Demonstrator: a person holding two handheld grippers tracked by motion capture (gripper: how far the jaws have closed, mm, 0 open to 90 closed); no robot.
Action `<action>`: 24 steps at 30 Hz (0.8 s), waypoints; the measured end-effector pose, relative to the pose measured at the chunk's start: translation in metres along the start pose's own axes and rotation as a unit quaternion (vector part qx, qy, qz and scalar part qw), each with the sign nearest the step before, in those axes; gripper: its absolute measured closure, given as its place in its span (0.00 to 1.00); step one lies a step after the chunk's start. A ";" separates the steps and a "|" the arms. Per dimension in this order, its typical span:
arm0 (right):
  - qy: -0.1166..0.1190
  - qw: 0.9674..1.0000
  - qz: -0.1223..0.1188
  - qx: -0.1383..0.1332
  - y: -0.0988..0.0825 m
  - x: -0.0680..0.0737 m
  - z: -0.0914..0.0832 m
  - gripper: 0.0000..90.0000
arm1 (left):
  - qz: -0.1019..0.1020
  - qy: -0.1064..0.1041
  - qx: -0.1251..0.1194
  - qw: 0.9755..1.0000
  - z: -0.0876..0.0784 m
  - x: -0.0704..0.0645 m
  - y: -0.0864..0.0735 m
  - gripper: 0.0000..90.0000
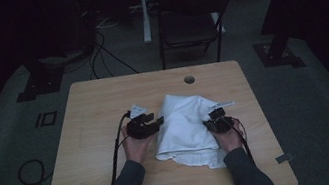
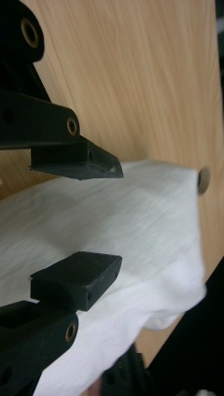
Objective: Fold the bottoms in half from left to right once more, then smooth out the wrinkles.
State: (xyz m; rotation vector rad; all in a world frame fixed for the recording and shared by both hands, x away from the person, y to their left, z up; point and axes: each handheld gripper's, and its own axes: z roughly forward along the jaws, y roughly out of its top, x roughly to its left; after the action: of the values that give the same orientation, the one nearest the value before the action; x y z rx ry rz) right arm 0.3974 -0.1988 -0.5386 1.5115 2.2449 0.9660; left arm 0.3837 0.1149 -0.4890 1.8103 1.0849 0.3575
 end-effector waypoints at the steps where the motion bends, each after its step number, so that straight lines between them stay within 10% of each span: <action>1: 0.004 1.000 -0.003 0.000 0.002 0.005 0.003 0.97 | -0.007 0.005 -0.005 1.000 -0.005 0.005 -0.001 0.57; 12: 0.072 0.996 -0.048 0.006 0.023 0.062 0.034 0.96 | -0.028 0.034 -0.027 0.999 -0.035 0.032 -0.008 0.57; 24: 0.094 0.994 -0.049 -0.019 0.027 0.054 0.022 0.95 | 0.001 0.029 -0.014 0.999 -0.025 0.020 -0.004 0.57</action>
State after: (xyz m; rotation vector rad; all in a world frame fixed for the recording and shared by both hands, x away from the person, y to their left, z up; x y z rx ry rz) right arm 0.4060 -0.1355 -0.5298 1.3316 2.3880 1.1565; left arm 0.3769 0.1458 -0.4847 1.7866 1.1129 0.4256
